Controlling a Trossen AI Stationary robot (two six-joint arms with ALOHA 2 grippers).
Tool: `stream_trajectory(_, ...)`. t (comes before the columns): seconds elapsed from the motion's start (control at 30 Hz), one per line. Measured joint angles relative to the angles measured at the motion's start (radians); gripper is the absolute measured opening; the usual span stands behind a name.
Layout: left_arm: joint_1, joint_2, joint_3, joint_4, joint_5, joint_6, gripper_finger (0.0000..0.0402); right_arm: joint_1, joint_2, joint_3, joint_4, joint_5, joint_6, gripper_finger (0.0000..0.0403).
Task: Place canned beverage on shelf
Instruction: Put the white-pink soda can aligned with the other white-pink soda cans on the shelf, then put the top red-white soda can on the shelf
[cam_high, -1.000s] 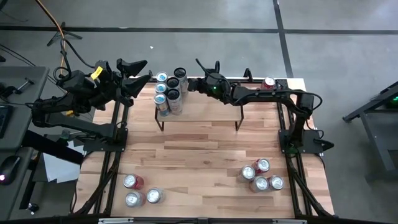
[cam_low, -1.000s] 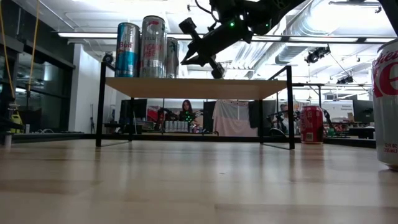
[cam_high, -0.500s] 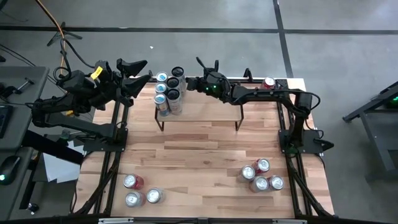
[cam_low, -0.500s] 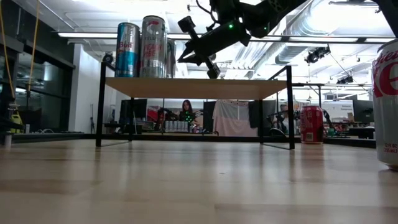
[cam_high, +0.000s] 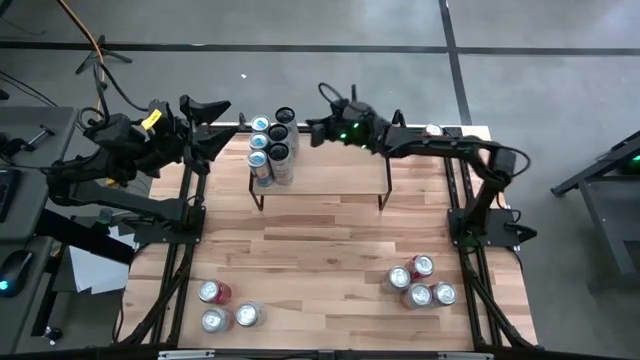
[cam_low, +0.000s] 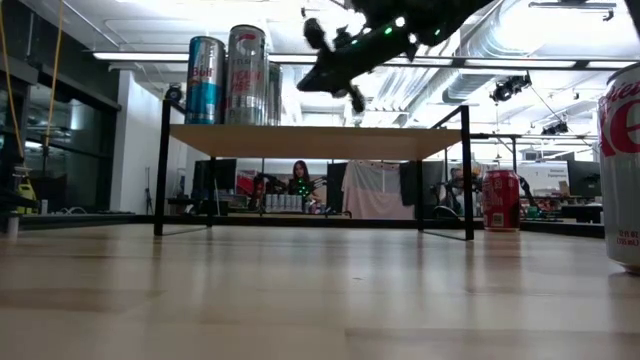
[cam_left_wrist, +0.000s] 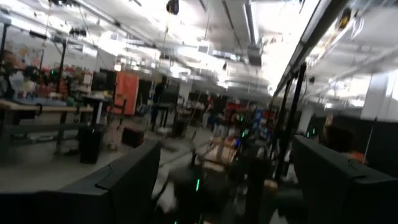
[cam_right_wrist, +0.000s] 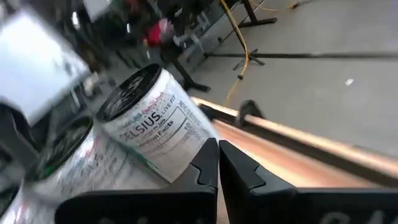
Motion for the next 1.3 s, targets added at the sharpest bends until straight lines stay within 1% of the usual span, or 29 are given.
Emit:
stream_trajectory(0.07,0.000,-0.018,0.000,-0.057,0.011,-0.004,0.0305,-0.019,-0.060,0.000,-0.103,-0.039,-0.117,0.0000)
stream_trajectory(0.17,0.000,-0.047,-0.010,-0.136,0.058,-0.029,0.0305,-0.030,-0.171,0.000,-0.261,-0.062,-0.279,0.0000)
stream_trajectory(0.27,-0.001,-0.080,-0.071,-0.140,0.085,-0.057,0.0305,-0.021,-0.282,0.000,-0.398,-0.072,-0.372,0.0000)
stream_trajectory(0.37,-0.002,-0.120,-0.182,-0.064,0.116,-0.105,0.0305,0.011,-0.382,0.000,-0.488,-0.084,-0.398,0.0000)
stream_trajectory(0.53,-0.032,-0.179,-0.413,0.180,0.125,-0.177,0.0305,0.115,-0.490,0.000,-0.533,-0.091,-0.379,0.0000)
stream_trajectory(0.63,-0.051,-0.203,-0.505,0.279,0.125,-0.219,0.0305,0.183,-0.516,0.000,-0.534,-0.087,-0.335,0.0000)
stream_trajectory(0.77,-0.067,-0.220,-0.543,0.241,0.128,-0.243,0.0305,0.259,-0.518,-0.001,-0.535,-0.060,-0.283,0.0000)
stream_trajectory(0.87,-0.071,-0.220,-0.542,0.220,0.139,-0.229,0.0305,0.300,-0.513,-0.001,-0.533,-0.007,-0.257,0.0000)
stream_trajectory(0.97,-0.071,-0.220,-0.542,0.220,0.140,-0.182,0.0305,0.323,-0.509,-0.001,-0.537,0.028,-0.234,0.0000)
stream_trajectory(1.1,-0.071,-0.219,-0.542,0.218,0.140,-0.115,0.0305,0.334,-0.510,-0.001,-0.534,0.033,-0.235,0.0000)
stream_trajectory(1.3,-0.071,-0.219,-0.542,0.217,0.131,-0.103,0.0305,0.333,-0.510,-0.001,-0.538,0.033,-0.290,0.0000)
